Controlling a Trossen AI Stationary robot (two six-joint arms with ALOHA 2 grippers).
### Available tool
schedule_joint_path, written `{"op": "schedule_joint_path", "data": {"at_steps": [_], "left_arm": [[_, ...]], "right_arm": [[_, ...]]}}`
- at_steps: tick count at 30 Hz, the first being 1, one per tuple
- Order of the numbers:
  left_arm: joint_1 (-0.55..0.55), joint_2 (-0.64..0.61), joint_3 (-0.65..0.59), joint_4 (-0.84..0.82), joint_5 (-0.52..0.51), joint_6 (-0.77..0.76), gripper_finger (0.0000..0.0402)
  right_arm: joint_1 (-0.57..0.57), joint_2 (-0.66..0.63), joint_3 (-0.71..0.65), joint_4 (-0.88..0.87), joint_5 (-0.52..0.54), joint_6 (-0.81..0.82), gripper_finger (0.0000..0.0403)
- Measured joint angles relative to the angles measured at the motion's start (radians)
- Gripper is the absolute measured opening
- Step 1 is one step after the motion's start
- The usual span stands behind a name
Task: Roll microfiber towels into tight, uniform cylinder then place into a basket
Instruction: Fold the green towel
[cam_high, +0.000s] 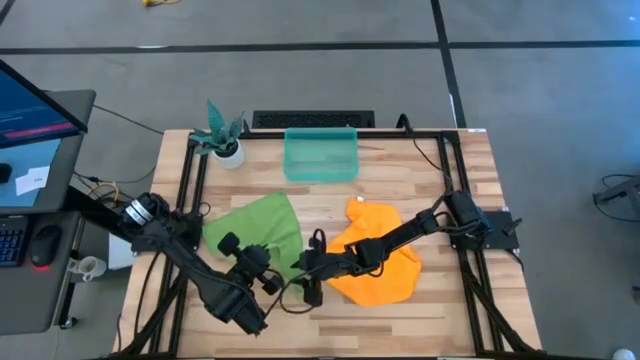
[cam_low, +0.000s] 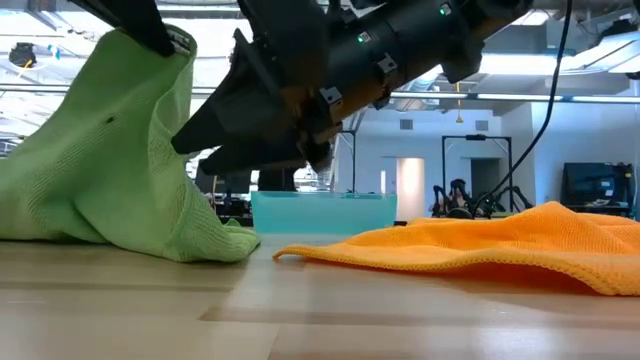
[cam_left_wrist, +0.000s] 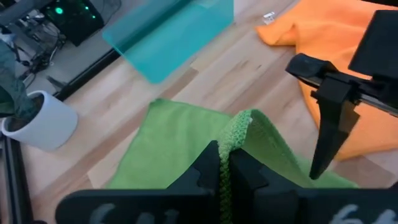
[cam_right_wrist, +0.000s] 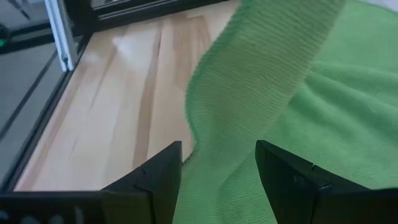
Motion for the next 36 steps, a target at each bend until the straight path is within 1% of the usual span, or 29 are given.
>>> {"op": "schedule_joint_path", "data": {"at_steps": [9,12,18,24,36], "left_arm": [[0.039,0.000,0.000,0.000,-0.008,0.036,0.0002],[0.053,0.000,0.000,-0.008,-0.012,0.044,0.0002],[0.077,0.000,0.000,-0.026,-0.013,0.057,0.0002],[0.082,0.000,0.000,-0.059,-0.010,0.056,0.0002],[0.082,-0.004,0.000,-0.059,-0.006,0.075,0.0002]], "right_arm": [[0.026,0.000,0.000,0.016,0.001,0.012,0.0226],[0.025,0.035,0.007,0.043,0.005,0.046,0.0226],[0.011,0.098,0.056,-0.033,0.003,0.054,0.0226],[0.013,0.090,0.069,-0.128,0.006,0.061,0.0226],[0.014,0.085,0.070,-0.227,0.007,0.105,0.0226]]}}
